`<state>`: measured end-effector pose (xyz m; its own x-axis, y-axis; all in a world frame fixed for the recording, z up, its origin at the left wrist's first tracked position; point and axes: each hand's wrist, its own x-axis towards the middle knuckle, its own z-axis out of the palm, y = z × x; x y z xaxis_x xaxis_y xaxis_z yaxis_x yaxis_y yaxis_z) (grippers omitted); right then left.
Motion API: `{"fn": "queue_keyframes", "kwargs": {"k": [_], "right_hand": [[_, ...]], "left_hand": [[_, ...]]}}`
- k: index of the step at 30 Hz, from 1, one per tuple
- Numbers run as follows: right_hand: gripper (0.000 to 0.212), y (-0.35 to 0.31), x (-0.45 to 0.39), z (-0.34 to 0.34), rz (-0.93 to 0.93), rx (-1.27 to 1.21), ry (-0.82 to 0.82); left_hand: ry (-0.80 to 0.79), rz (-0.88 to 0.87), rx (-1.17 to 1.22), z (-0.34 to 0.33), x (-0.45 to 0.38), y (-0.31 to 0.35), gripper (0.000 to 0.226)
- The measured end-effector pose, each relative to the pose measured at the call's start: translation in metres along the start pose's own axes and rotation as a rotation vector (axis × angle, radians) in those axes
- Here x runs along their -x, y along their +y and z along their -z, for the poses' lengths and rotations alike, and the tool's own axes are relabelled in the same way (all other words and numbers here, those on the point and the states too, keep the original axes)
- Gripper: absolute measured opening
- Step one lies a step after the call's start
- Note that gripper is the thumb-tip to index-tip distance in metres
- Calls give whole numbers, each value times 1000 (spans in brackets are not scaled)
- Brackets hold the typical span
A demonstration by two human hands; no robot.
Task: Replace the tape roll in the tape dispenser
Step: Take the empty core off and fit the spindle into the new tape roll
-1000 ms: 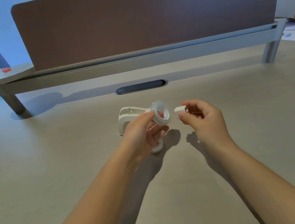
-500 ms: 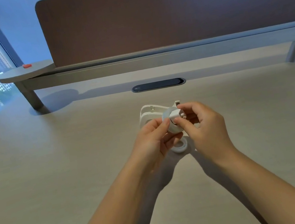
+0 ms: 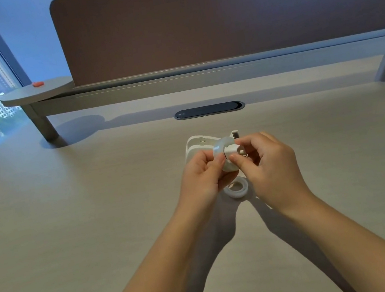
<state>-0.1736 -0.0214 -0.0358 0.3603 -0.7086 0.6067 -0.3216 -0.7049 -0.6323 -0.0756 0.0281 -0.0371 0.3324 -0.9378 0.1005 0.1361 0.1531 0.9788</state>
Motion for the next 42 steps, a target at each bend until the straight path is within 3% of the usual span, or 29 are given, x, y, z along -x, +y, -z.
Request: {"fn": "queue_keyframes", "kwargs": {"k": [7,13,20,34,42], "right_hand": [[20,6,2,1,1,-35,9],[23,-1,-1,0,28,-98,46],[24,1,-2,0,-73,-202,49],[29,1,0,-2,96,71,8],[26,2,0,0,161,126,-2]], "left_hand": [[74,-55,-257,1,1,10,10],[-30,58,60,10,-6,17,18],[-111,132,175,9,-6,12,19],[-32,45,-20,5,-2,13,20],[-73,14,-108,6,0,17,18]]}}
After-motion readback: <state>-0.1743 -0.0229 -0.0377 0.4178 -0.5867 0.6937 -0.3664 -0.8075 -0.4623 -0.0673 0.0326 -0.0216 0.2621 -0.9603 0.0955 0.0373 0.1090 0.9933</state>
